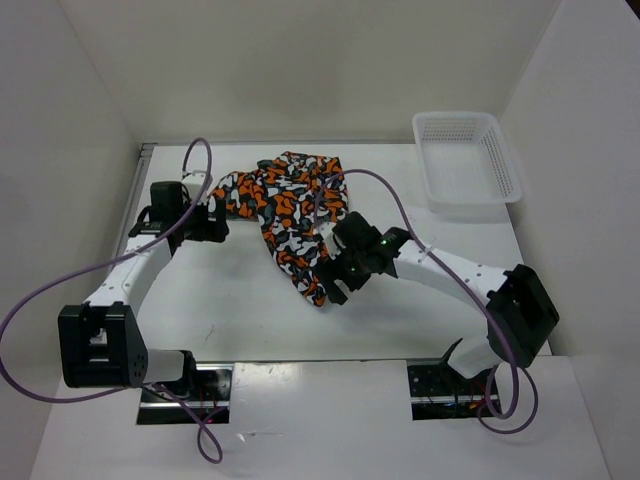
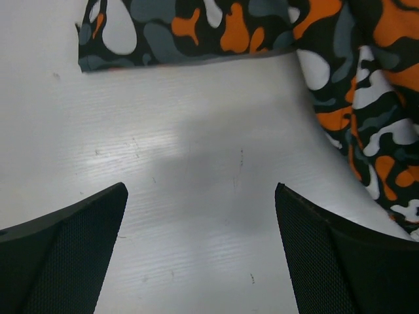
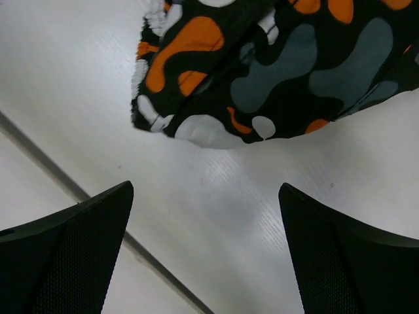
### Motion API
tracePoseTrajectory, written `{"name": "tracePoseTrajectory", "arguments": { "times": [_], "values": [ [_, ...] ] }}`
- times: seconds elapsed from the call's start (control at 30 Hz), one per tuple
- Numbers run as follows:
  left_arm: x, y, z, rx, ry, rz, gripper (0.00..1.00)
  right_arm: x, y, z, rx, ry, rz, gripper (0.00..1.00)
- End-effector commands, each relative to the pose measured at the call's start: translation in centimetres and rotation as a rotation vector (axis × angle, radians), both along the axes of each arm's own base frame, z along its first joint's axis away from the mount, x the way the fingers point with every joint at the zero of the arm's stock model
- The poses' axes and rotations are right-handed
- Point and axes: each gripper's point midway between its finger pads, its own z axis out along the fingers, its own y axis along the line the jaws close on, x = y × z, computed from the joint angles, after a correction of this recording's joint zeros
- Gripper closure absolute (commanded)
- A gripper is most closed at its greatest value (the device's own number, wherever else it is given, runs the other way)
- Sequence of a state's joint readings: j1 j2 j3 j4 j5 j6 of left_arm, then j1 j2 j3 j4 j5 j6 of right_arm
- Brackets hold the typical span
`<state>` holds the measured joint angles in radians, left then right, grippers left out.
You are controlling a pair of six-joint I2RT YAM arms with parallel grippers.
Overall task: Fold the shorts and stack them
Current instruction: Move the shorts to the center of the board
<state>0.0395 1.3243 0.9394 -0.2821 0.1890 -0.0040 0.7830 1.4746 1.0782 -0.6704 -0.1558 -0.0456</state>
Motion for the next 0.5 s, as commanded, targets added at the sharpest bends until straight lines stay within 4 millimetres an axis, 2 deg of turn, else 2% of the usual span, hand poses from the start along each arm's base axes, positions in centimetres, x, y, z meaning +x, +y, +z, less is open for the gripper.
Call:
{"name": "tracePoseTrajectory", "arguments": {
  "times": [0.0,0.03,0.07,0.1,0.17,0.23,0.4,0.43,0.47],
  "values": [
    [0.2,1.4,-1.2,0.057,-0.032,0.057,0.0,3.7,3.7,2.2,0.229,-0.164,-0.115,0.05],
    [0.2,1.9,-1.5,0.077,-0.03,0.08,0.0,4.3,4.0,2.0,0.251,-0.167,-0.168,0.05],
    [0.4,2.3,-1.5,0.09,-0.044,0.096,0.0,4.8,4.9,2.7,0.311,-0.171,-0.21,0.05],
    [0.4,2.7,-1.8,0.105,-0.048,0.114,0.0,4.5,5.5,2.8,0.345,-0.148,-0.203,0.05],
    [1.4,4.0,-1.0,0.149,-0.109,0.174,0.0,4.2,6.4,3.5,0.397,-0.127,-0.188,0.05],
    [2.5,4.5,-0.1,0.161,-0.175,0.199,0.0,4.5,6.3,2.1,0.382,-0.077,-0.284,0.05],
    [3.3,4.3,0.1,0.153,-0.223,0.195,0.0,4.5,8.7,1.2,0.459,-0.039,-0.255,0.05],
    [3.3,4.3,0.1,0.153,-0.223,0.195,0.0,4.7,8.4,-0.3,0.427,-0.037,-0.274,0.06],
    [3.0,4.3,-0.4,0.153,-0.213,0.194,0.0,5.7,8.0,-0.7,0.405,-0.072,-0.311,0.12]
  ]
}}
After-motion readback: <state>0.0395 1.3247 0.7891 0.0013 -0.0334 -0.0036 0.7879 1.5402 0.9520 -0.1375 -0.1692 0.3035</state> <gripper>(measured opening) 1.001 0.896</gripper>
